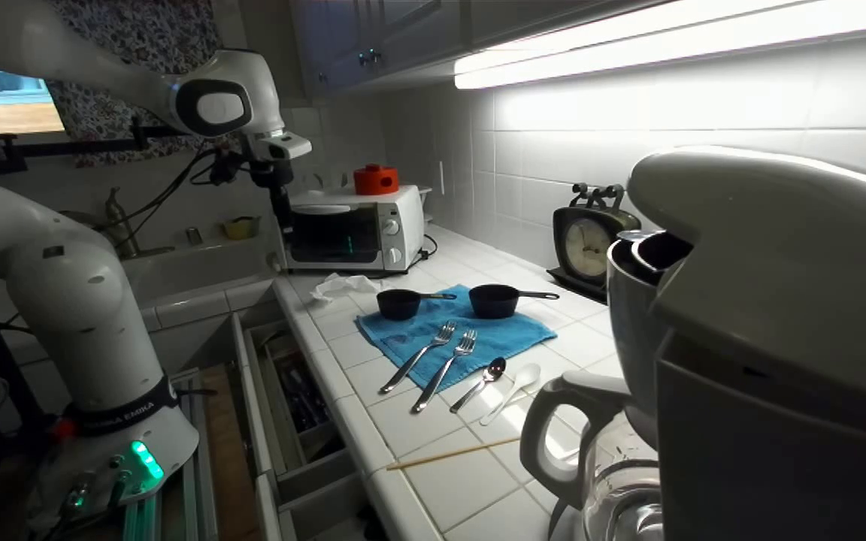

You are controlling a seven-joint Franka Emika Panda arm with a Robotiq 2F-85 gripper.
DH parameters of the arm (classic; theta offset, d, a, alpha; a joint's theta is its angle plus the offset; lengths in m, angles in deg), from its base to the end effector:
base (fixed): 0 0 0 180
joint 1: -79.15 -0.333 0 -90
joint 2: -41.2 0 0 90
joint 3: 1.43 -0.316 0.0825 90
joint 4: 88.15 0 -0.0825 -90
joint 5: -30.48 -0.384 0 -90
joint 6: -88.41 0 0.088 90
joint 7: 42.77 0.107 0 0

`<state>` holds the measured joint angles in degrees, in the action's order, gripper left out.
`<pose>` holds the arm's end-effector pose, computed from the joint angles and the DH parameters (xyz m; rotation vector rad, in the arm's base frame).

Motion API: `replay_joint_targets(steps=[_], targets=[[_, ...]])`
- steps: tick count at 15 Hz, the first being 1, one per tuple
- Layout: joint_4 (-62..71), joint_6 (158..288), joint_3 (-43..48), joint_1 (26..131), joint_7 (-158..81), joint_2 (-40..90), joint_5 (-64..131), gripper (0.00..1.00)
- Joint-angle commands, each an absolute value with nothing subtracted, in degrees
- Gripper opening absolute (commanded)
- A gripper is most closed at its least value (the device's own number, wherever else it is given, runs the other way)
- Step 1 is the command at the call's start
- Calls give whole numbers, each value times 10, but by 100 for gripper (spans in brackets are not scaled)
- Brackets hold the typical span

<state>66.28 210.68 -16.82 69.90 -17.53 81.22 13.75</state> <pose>0.3135 0.1552 0.4422 -2.9945 0.3029 -0.1293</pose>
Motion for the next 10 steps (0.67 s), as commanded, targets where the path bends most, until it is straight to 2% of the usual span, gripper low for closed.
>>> replay_joint_targets(steps=[1, 7, 10], targets=[[663, 2080, -181, 729, -101, 831, 150, 100], [714, 2176, -121, 763, -190, 827, 163, 100], [697, 2227, -89, 776, -285, 787, 207, 100]])
